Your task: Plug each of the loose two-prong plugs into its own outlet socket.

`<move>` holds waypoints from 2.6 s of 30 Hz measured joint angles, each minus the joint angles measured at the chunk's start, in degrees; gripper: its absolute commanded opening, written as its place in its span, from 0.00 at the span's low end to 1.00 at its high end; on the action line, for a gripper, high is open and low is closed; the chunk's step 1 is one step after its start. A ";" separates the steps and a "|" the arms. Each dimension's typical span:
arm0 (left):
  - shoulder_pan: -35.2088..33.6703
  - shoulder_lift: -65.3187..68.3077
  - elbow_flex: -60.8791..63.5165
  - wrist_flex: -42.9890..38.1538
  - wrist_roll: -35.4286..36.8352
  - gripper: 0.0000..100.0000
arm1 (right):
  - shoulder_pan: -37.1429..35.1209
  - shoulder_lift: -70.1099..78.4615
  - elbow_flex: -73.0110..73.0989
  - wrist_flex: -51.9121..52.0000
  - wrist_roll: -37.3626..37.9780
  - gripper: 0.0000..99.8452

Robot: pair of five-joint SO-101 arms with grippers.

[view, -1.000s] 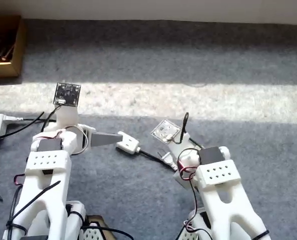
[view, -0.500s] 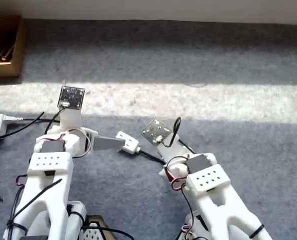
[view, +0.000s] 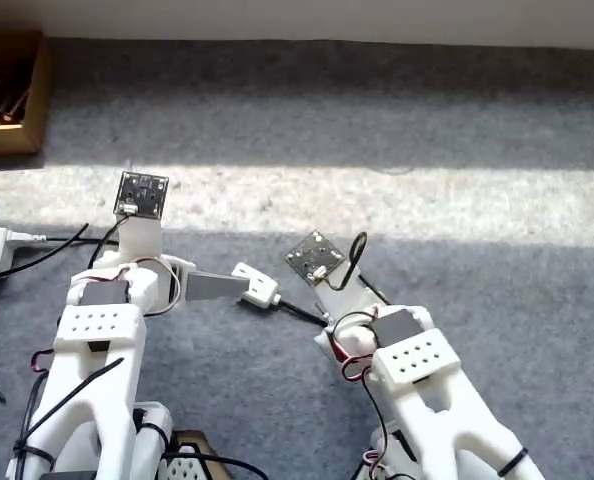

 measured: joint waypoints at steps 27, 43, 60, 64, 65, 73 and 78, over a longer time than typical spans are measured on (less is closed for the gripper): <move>0.00 0.00 0.00 0.00 0.00 0.61 | 0.18 10.02 0.00 -5.01 1.23 0.01; 0.00 0.00 0.00 0.00 0.00 0.61 | 0.18 10.02 0.44 -6.33 1.23 0.01; 0.00 0.00 -5.80 0.70 0.00 0.61 | -3.52 1.93 -13.27 8.53 0.00 0.01; 0.00 0.00 -11.16 5.27 0.00 0.61 | -5.19 0.00 -26.02 17.05 -0.53 0.01; 0.00 0.00 -12.31 6.24 0.00 0.61 | -5.27 0.00 -28.92 18.73 -0.62 0.01; 1.85 0.00 -16.88 7.74 0.00 0.61 | -13.36 0.88 -35.87 21.71 -6.07 0.01; 3.34 0.00 -20.66 11.25 0.00 0.61 | -14.42 8.35 -36.31 19.16 -6.68 0.01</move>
